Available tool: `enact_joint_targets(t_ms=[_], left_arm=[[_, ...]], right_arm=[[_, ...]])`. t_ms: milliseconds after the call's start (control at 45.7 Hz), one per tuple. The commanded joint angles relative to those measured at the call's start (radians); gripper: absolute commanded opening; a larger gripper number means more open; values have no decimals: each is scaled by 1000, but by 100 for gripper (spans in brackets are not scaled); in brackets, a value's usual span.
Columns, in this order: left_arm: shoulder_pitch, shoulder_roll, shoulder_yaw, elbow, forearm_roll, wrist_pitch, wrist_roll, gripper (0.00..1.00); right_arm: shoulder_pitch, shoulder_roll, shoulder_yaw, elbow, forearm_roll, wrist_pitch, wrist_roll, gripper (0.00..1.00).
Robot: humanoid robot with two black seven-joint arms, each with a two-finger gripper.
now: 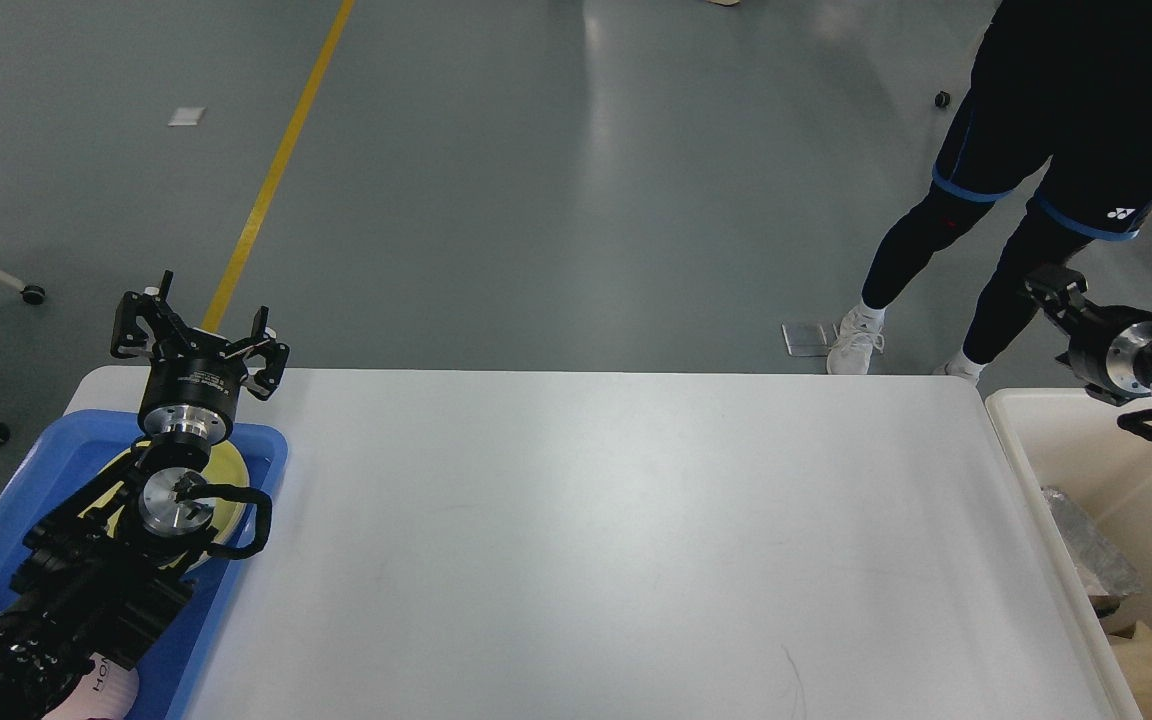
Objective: Tidy desktop
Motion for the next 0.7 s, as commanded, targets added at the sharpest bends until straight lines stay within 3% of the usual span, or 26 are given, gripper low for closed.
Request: enact_joint_targets(t_ms=[0,175,328,590,678], left_arm=[[0,0,1,0,1,0,0,100],[0,0,-1,0,-1,-1,0,100],[0,0,-1,0,1,0,0,100],[0,0,-1,0,1,-1,0,100],[0,0,-1,0,1,0,0,100]], right_arm=[[4,-7,327,94,0,2,5,100],[-27,-5,655,239,-2,-9,17,100],[-64,16,785,391,-3,-10,44,100],[-145,149,795,402,-146,-147,255,100],[-171,166,818,399,-146,-157,282,100]])
